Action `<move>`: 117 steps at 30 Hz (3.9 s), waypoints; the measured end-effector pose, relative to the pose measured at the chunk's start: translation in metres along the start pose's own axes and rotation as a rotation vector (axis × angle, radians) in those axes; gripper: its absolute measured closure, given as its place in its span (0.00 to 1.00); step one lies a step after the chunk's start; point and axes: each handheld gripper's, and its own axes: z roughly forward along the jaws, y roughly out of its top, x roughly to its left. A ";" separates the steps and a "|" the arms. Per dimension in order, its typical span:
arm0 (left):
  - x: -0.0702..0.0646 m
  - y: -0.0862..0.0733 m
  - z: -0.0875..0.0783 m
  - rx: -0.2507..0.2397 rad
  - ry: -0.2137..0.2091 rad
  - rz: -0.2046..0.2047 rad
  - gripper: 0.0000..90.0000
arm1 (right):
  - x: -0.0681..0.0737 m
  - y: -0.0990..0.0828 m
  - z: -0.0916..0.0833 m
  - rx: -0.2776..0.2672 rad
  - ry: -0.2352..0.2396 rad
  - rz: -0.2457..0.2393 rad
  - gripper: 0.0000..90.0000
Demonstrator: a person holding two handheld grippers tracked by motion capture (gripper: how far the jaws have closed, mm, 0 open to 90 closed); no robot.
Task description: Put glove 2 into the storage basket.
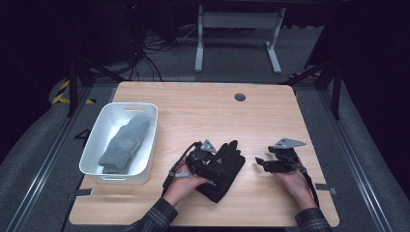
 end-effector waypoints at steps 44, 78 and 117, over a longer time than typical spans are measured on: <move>-0.004 0.001 0.012 0.095 -0.134 0.006 0.79 | 0.001 -0.003 0.007 0.009 -0.013 -0.014 0.22; 0.039 0.023 -0.111 -0.019 -0.044 -0.057 0.79 | 0.001 -0.003 0.008 0.012 -0.014 -0.013 0.19; 0.187 -0.081 -0.224 0.061 0.260 -0.408 0.63 | 0.001 -0.003 0.008 0.012 -0.013 -0.011 0.19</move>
